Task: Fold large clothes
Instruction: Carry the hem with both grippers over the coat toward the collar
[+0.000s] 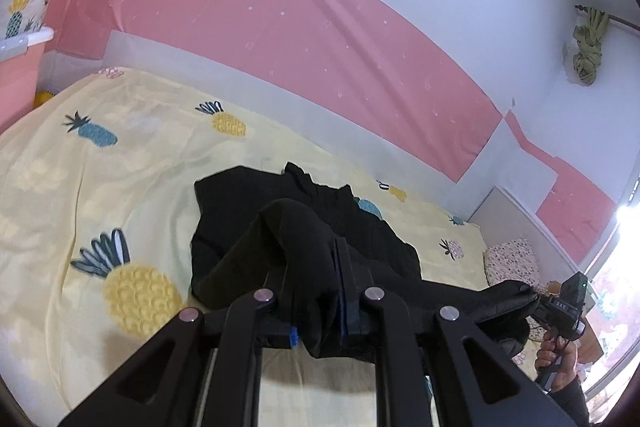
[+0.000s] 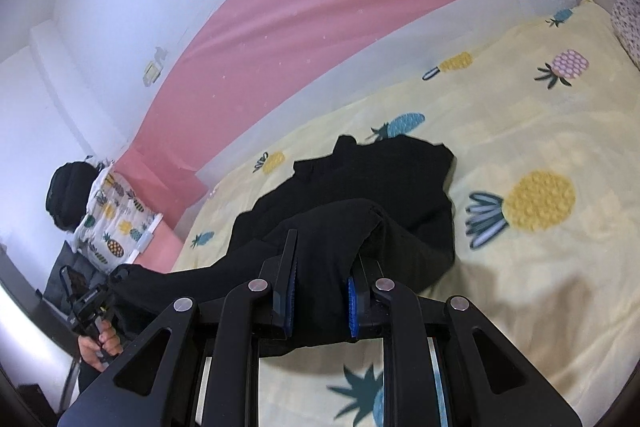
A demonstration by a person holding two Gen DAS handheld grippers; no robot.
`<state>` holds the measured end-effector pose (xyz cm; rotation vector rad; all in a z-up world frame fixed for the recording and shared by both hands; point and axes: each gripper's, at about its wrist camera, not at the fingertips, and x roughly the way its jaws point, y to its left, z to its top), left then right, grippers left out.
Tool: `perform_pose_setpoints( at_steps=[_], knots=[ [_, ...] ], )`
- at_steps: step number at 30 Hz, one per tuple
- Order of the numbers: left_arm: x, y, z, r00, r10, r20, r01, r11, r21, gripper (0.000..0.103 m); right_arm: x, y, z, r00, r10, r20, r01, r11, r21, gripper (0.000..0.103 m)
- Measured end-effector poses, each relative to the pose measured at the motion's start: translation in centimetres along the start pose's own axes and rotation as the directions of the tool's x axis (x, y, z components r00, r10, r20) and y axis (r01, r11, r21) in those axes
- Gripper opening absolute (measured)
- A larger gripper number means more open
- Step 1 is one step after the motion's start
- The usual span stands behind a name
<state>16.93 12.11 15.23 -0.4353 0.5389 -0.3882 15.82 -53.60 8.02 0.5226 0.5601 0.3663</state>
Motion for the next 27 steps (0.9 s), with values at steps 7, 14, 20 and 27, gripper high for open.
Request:
perform_pose_setpoints(
  at_steps=[7, 14, 20, 27],
  knots=[
    [3.0, -0.2, 3.1, 1.0, 0.017, -0.007, -0.017, 1.0, 0.022, 0.014, 2.4, -0.1, 3.0, 1.0, -0.004, 0.005, 0.004, 1.0, 0.0, 0.019],
    [6.7, 0.0, 6.1, 0.999, 0.05, -0.014, -0.049, 0.998, 0.034, 0.014, 5.2, -0.1, 6.0, 1.0, -0.02, 0.0, 0.02, 1.0, 0.013, 0.019],
    [10.8, 0.4, 8.3, 0.996, 0.085, -0.023, -0.085, 0.996, 0.036, 0.014, 8.8, -0.4, 8.5, 0.999, -0.052, -0.007, 0.053, 0.998, 0.025, 0.019],
    [15.6, 1.8, 9.9, 0.991, 0.124, -0.049, -0.123, 0.992, 0.03, 0.014, 13.3, -1.5, 10.6, 0.995, -0.094, -0.033, 0.095, 0.995, 0.04, 0.019]
  ],
)
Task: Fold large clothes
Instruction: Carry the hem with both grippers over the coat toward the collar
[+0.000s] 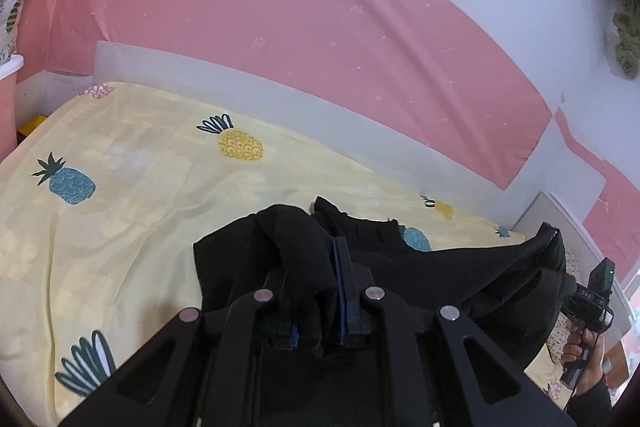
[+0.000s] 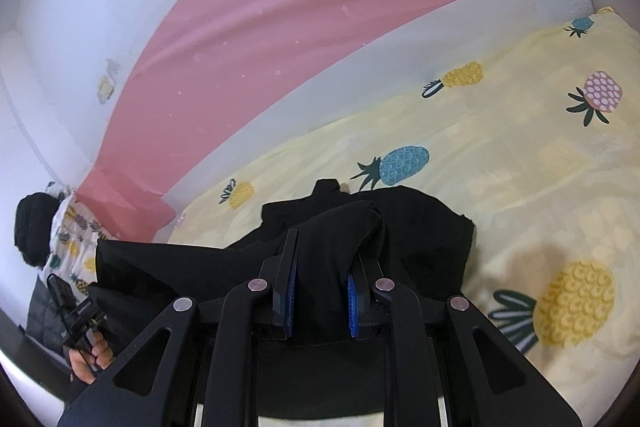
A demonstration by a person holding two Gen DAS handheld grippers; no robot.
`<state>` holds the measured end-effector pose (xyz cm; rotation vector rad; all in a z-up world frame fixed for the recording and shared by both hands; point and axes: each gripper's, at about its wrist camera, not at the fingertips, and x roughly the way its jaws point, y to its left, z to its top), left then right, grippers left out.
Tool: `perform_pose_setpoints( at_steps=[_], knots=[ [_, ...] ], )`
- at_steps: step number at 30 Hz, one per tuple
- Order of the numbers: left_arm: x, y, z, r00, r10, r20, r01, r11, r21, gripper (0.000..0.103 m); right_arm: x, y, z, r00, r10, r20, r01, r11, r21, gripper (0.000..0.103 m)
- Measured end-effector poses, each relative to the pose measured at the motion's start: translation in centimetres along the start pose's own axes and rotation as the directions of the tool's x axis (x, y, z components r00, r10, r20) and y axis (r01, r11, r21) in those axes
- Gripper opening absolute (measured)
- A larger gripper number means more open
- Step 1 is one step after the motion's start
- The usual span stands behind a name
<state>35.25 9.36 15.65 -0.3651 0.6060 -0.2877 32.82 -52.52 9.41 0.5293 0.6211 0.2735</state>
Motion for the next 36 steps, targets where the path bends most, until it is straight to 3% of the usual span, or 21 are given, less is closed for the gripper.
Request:
perform_pose_setpoints(
  at_steps=[13, 25, 36],
  knots=[
    [9.8, 2.0, 1.9, 0.992, 0.099, -0.072, -0.099, 0.995, 0.012, 0.014, 8.2, -2.6, 2.7, 0.994, -0.088, -0.059, 0.091, 0.995, 0.043, 0.019],
    [18.6, 4.7, 0.8, 0.977, 0.146, -0.154, -0.148, 0.989, -0.001, 0.014, 16.0, -6.4, 2.5, 0.977, -0.158, -0.144, 0.17, 0.982, 0.078, 0.019],
    [22.2, 5.9, -0.1, 0.963, 0.17, -0.208, -0.177, 0.984, -0.011, 0.018, 19.3, -8.7, 1.4, 0.964, -0.17, -0.203, 0.198, 0.972, 0.129, 0.022]
  ],
)
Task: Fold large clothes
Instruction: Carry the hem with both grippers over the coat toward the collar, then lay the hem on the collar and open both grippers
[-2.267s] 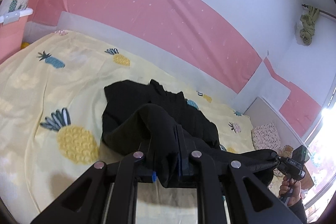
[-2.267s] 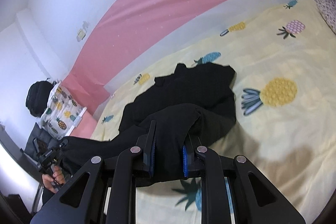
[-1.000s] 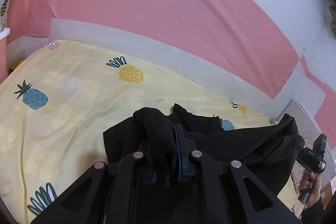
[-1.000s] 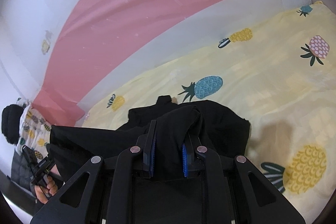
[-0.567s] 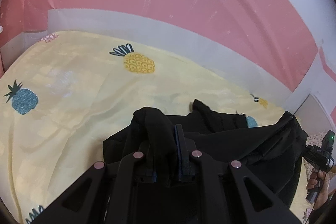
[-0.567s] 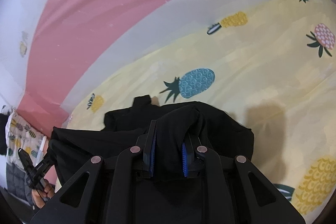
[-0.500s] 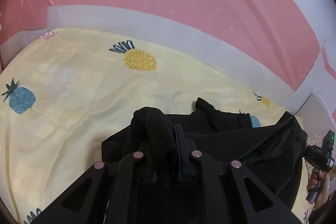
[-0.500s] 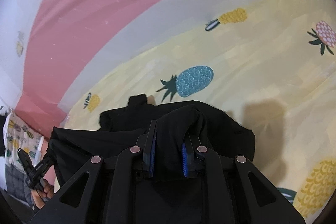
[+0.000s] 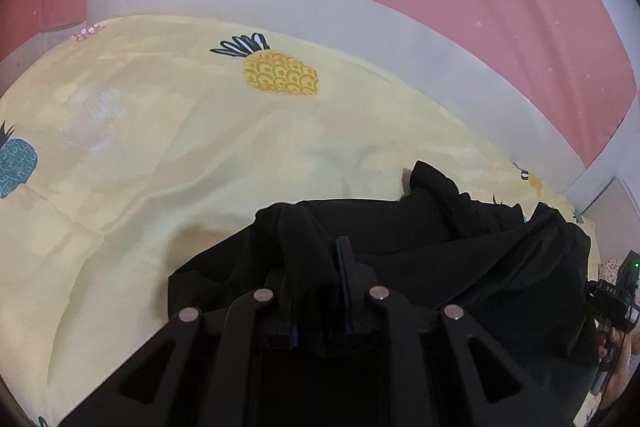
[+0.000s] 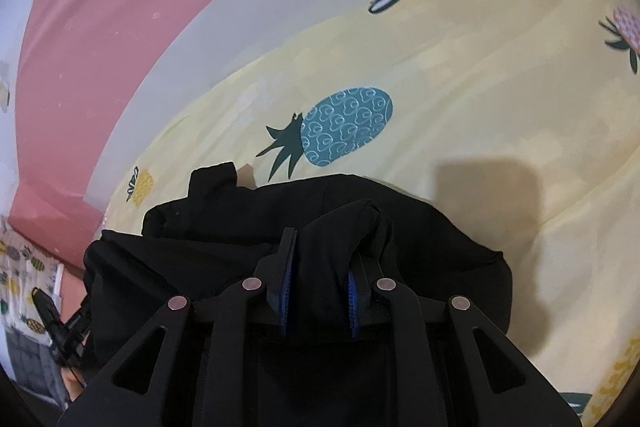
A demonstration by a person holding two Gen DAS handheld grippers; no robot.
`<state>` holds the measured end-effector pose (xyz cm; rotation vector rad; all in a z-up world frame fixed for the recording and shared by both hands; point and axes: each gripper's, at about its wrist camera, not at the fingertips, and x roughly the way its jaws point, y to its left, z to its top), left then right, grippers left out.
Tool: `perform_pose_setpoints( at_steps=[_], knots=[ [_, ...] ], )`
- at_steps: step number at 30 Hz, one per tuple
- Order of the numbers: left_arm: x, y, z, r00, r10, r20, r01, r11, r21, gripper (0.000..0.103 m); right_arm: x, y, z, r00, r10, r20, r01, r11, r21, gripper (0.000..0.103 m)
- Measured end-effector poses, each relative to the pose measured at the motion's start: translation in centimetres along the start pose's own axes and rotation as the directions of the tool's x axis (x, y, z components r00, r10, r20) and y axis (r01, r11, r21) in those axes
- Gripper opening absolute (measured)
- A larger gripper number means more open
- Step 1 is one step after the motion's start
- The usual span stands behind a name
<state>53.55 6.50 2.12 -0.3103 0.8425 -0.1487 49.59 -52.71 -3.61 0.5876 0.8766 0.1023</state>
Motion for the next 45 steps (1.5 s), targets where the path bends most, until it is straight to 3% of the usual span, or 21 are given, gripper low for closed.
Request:
perform_pose_setpoints(
  at_steps=[4, 8, 9, 10, 12, 17, 23, 25, 26, 27, 28, 29, 31, 37, 42, 45],
  knots=[
    [0.0, 0.2, 0.5, 0.998, -0.041, -0.038, 0.039, 0.999, -0.035, 0.025, -0.5, -0.4, 0.2, 0.998, 0.062, -0.011, -0.061, 0.998, 0.035, 0.035],
    [-1.4, 0.6, 0.8, 0.992, -0.122, -0.025, 0.12, 0.99, -0.069, 0.042, -2.0, -0.2, 0.3, 0.991, 0.136, 0.023, -0.136, 0.99, 0.028, 0.062],
    [-2.1, 0.6, 0.9, 0.991, -0.134, -0.007, 0.133, 0.989, -0.067, 0.053, -2.7, 0.0, 0.3, 0.988, 0.145, 0.045, -0.145, 0.989, 0.013, 0.07],
    [-2.8, 0.6, 1.0, 0.991, -0.13, 0.014, 0.13, 0.99, -0.061, 0.068, -3.1, 0.0, 0.3, 0.988, 0.145, 0.059, -0.146, 0.989, 0.003, 0.072],
    [-4.0, 0.9, 1.3, 0.992, -0.115, 0.058, 0.118, 0.991, -0.064, 0.078, -3.9, 0.0, 0.4, 0.986, 0.141, 0.083, -0.141, 0.99, -0.012, 0.072],
    [-4.5, 1.9, 1.9, 0.996, -0.068, 0.058, 0.071, 0.997, -0.042, 0.078, -4.1, -0.3, 0.4, 0.988, 0.116, 0.1, -0.111, 0.992, -0.053, 0.072],
    [-0.3, 2.0, 1.2, 0.994, -0.064, -0.09, 0.06, 0.997, -0.041, 0.078, -0.7, -0.5, 0.8, 1.0, 0.02, 0.009, -0.019, 0.995, -0.101, 0.072],
    [0.9, 1.7, 0.7, 0.991, -0.056, -0.118, 0.054, 0.998, -0.013, 0.072, 0.1, -0.8, 0.9, 1.0, 0.015, -0.019, -0.017, 0.994, -0.109, 0.068],
    [1.0, 1.5, 0.6, 0.992, -0.053, -0.112, 0.053, 0.999, -0.001, 0.067, 0.3, -0.7, 0.9, 1.0, 0.008, -0.018, -0.01, 0.993, -0.121, 0.042],
    [1.0, 1.4, 0.5, 0.994, -0.045, -0.099, 0.046, 0.999, 0.01, 0.054, 0.4, -0.3, 0.9, 1.0, -0.009, -0.007, 0.008, 0.99, -0.144, 0.027],
    [0.9, 1.3, 0.5, 0.997, -0.021, -0.081, 0.023, 1.0, 0.02, 0.041, 0.3, -0.1, 0.9, 1.0, -0.019, 0.003, 0.019, 0.987, -0.158, 0.024],
    [0.7, 1.3, 0.6, 0.998, -0.016, -0.068, 0.018, 1.0, 0.025, 0.036, 0.2, 0.3, 0.9, 1.0, -0.026, 0.014, 0.028, 0.983, -0.18, 0.018],
    [0.0, 1.1, 0.7, 1.0, -0.006, -0.026, 0.007, 0.999, 0.044, 0.023, -0.4, 1.1, 0.9, 0.998, -0.045, 0.053, 0.055, 0.976, -0.211, 0.015],
    [-2.2, 0.6, 2.2, 0.993, -0.001, 0.121, -0.003, 0.999, 0.033, 0.019, -1.7, 1.9, 1.9, 0.983, -0.078, 0.169, 0.113, 0.972, -0.207, 0.013],
    [0.3, -0.5, 3.6, 0.99, 0.043, 0.133, -0.05, 0.998, 0.048, 0.019, 0.8, 1.7, 2.7, 0.971, -0.167, 0.172, 0.199, 0.961, -0.193, 0.013],
    [3.7, -0.2, 2.8, 0.993, 0.084, 0.081, -0.089, 0.995, 0.053, 0.021, 3.3, 0.9, 2.3, 0.967, -0.218, 0.13, 0.24, 0.951, -0.193, 0.013]
  ],
)
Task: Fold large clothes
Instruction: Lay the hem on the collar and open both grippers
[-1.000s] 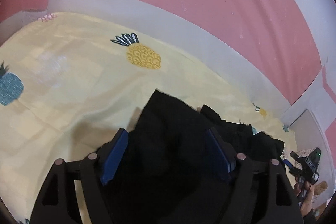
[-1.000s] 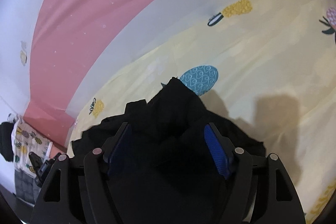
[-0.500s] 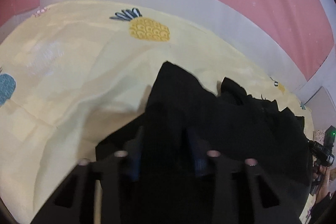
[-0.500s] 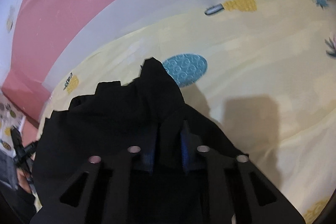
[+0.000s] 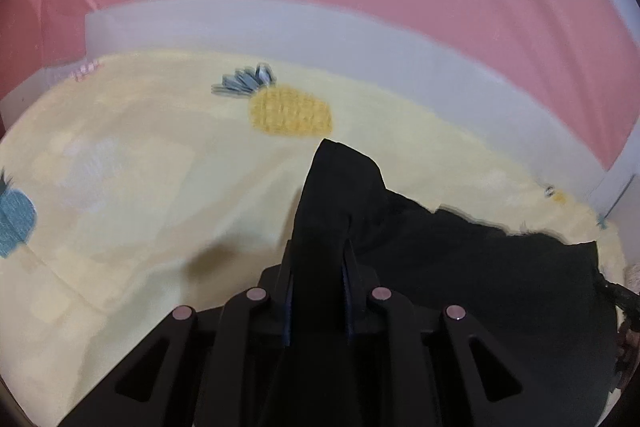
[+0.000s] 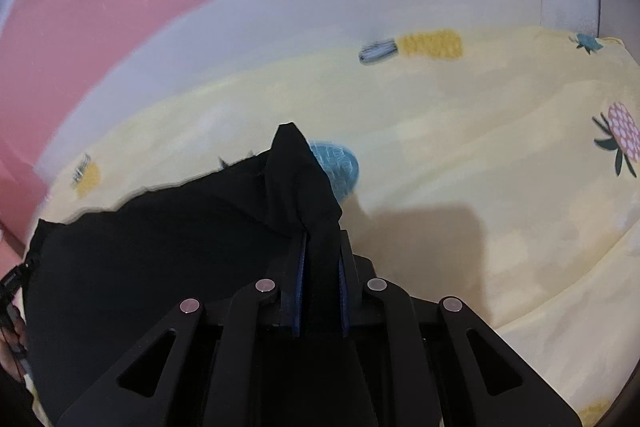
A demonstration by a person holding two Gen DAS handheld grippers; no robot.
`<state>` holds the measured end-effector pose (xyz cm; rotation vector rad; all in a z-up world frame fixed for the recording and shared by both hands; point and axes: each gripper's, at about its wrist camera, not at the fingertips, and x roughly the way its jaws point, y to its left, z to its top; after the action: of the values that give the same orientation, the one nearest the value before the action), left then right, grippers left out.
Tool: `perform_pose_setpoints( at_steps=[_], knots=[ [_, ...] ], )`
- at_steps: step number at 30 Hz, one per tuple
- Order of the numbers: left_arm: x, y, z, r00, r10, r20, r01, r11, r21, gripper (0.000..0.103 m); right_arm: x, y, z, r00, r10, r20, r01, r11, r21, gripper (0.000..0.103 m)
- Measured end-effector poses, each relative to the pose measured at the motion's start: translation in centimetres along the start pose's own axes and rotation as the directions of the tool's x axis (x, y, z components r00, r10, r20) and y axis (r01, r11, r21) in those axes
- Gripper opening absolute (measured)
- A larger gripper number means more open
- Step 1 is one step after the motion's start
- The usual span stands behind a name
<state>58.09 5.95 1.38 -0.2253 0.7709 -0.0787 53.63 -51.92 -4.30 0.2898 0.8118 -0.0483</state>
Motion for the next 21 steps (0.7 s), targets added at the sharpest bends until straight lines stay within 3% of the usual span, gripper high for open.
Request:
perform_pose_setpoints(
  at_steps=[8, 11, 14, 15, 17, 19, 21],
  knots=[
    [3.2, 0.1, -1.8, 0.998, 0.042, -0.047, -0.042, 0.999, 0.003, 0.028, 3.7, 0.8, -1.5, 0.991, -0.104, -0.079, 0.099, 0.993, -0.068, 0.014],
    [3.2, -0.3, -1.6, 0.995, 0.076, -0.061, -0.075, 0.997, 0.02, 0.035, 3.5, 1.2, -1.8, 0.984, -0.145, -0.099, 0.135, 0.985, -0.104, 0.018],
    [1.6, -0.3, -0.6, 0.993, 0.101, -0.054, -0.1, 0.995, 0.022, 0.041, 1.5, 1.9, -1.3, 0.982, -0.18, -0.06, 0.172, 0.977, -0.128, 0.022],
    [0.7, -0.4, -0.5, 0.994, 0.096, -0.042, -0.095, 0.995, 0.023, 0.041, 0.5, 2.1, -1.1, 0.984, -0.171, -0.042, 0.164, 0.978, -0.129, 0.023],
    [-1.2, -0.1, 0.2, 0.993, 0.114, -0.007, -0.114, 0.993, 0.025, 0.041, -1.8, 2.6, -0.9, 0.99, -0.14, 0.017, 0.141, 0.982, -0.129, 0.042],
    [-3.3, 0.0, 0.9, 0.991, 0.126, 0.041, -0.127, 0.992, 0.015, 0.042, -3.8, 3.3, -0.7, 0.991, -0.11, 0.074, 0.118, 0.987, -0.108, 0.045],
    [-5.5, -0.7, 1.5, 0.992, 0.094, 0.085, -0.096, 0.995, 0.015, 0.045, -5.8, 4.4, -0.5, 0.989, -0.076, 0.128, 0.088, 0.992, -0.095, 0.047]
  ],
)
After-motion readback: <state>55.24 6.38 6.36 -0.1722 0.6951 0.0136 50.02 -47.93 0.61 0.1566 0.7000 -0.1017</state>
